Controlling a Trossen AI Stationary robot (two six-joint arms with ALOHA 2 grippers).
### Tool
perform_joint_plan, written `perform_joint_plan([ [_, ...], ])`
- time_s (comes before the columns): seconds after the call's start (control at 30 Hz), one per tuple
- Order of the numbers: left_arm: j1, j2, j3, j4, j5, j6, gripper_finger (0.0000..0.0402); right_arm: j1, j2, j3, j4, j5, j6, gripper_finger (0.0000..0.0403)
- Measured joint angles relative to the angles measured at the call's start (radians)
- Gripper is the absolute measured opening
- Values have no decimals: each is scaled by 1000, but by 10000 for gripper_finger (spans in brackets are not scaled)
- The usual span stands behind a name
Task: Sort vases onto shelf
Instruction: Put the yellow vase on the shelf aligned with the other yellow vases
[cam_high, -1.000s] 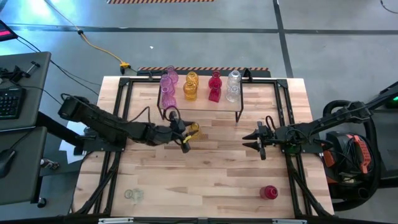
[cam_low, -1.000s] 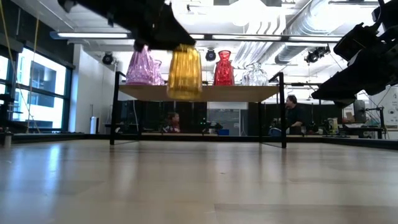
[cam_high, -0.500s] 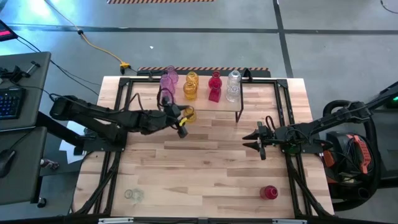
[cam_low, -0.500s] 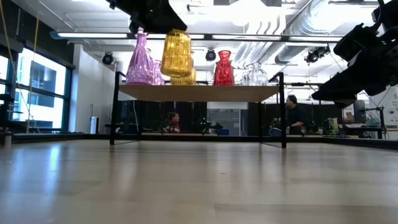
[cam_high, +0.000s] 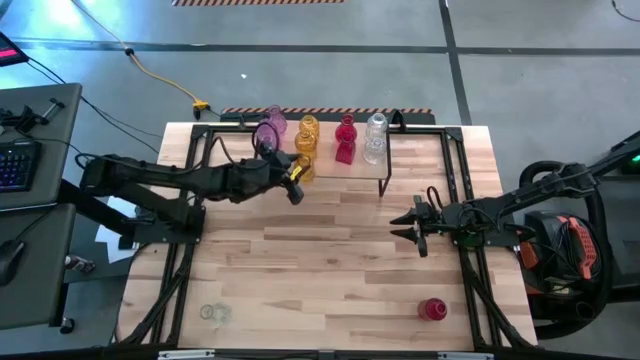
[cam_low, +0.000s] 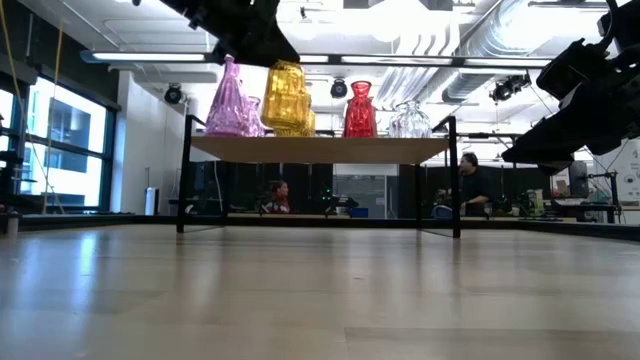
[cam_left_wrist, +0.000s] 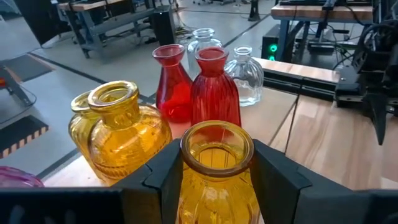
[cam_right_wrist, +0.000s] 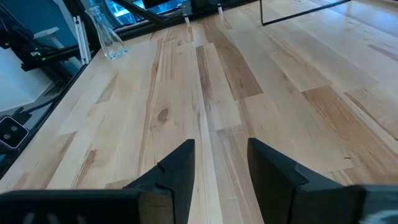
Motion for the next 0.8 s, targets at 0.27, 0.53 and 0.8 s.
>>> perform_joint_plan([
  [0.27,-8,0,0,6,14,-19,147,0,0,0,0,0,0,130],
  [0.53,-8,41,0,71,2,-50,147,0,0,0,0,0,0,130],
  [0.8,-17,74,0,76,-77,-84,147,0,0,0,-4,0,0,130],
])
